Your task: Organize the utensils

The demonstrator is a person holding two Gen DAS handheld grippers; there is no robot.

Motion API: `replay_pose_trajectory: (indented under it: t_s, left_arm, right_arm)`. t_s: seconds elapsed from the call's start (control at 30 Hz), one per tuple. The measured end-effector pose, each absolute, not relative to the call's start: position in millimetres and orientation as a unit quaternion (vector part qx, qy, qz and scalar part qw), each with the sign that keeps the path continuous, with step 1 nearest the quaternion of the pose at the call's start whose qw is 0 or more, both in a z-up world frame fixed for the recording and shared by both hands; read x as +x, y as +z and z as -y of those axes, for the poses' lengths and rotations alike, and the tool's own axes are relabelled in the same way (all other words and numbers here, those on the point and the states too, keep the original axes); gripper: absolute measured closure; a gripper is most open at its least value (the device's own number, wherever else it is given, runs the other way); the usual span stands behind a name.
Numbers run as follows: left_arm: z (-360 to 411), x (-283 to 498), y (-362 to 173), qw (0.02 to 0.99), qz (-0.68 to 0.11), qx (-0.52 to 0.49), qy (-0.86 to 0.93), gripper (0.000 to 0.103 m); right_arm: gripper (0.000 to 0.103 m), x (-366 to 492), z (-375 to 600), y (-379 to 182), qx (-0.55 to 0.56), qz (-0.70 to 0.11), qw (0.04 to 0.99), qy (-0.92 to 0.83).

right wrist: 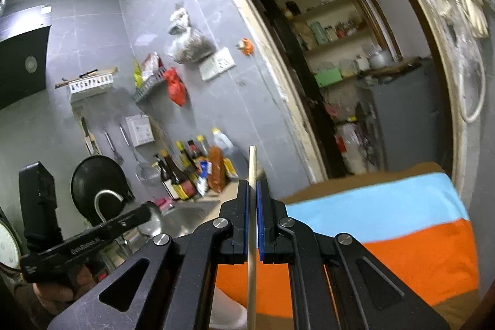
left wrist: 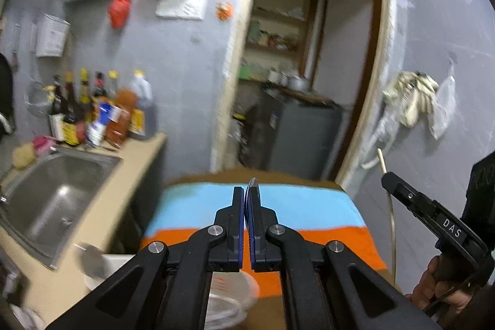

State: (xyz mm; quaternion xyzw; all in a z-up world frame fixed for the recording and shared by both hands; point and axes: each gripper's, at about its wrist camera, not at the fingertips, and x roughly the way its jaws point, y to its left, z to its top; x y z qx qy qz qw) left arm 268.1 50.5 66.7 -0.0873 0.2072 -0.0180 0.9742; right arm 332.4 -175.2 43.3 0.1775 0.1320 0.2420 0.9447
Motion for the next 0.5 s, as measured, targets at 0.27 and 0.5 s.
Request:
replay_pose_trajectory:
  t_s: [0.27,0.5]
  left_arm:
    - [-142,252,86,0.981,-0.166,-0.079,0.068,0.100]
    - [-185,255,71,0.978,-0.157,-0.090,0.103,0.100]
  right_arm:
    - [0.099,333,98,57,0.161,-0.094,0.950,0.252]
    - [0.099,334,58,51,0.168,-0.066,0.955,0.234]
